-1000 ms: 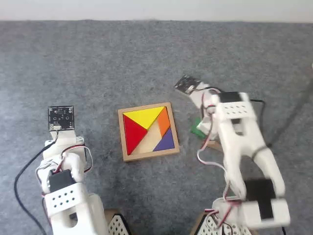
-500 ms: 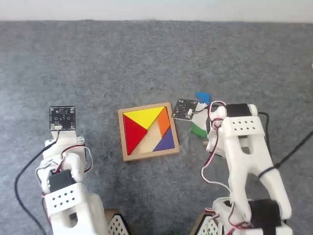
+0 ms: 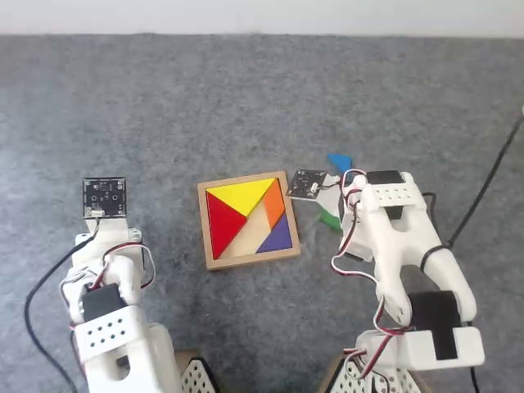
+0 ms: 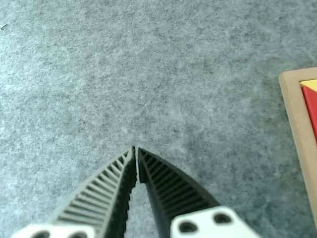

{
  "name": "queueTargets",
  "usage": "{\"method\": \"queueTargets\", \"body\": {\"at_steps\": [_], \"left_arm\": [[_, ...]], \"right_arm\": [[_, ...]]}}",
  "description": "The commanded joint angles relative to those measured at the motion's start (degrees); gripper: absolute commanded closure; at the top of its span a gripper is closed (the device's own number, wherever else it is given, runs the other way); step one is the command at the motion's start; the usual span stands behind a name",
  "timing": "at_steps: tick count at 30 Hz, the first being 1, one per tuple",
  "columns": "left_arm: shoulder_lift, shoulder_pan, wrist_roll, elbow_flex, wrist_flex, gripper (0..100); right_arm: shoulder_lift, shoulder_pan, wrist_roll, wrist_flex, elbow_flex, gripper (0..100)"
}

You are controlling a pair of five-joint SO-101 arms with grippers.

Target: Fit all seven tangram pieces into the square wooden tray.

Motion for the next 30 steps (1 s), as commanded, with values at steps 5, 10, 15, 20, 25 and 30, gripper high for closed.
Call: {"method": "queueTargets", "body": {"at_steps": [5, 10, 15, 20, 25, 30], "left_arm": [[0.2, -0.2, -0.5, -2.0, -1.0, 99], [0.2, -0.2, -0.5, -2.0, -1.0, 99], [0.2, -0.2, -0.5, -2.0, -1.0, 99], [0.2, -0.2, -0.5, -2.0, -1.0, 99], [0.2, -0.2, -0.5, -2.0, -1.0, 99], [0.2, -0.2, -0.5, -2.0, -1.0, 99]], "right_arm": [[0.3, 0.7, -0.7, -1.2, -1.1, 97.0], [-0.2, 0.7, -1.8, -0.7, -1.6, 99.2], [-0.3, 0.1, -4.1, 7.1, -9.1, 99.1], [-0.1, -5.8, -4.2, 18.0, -19.5, 99.1], [0.4, -19.0, -8.3, 18.2, -24.6, 99.1], [1.4, -29.9, -11.7, 8.7, -24.9, 99.1]]}}
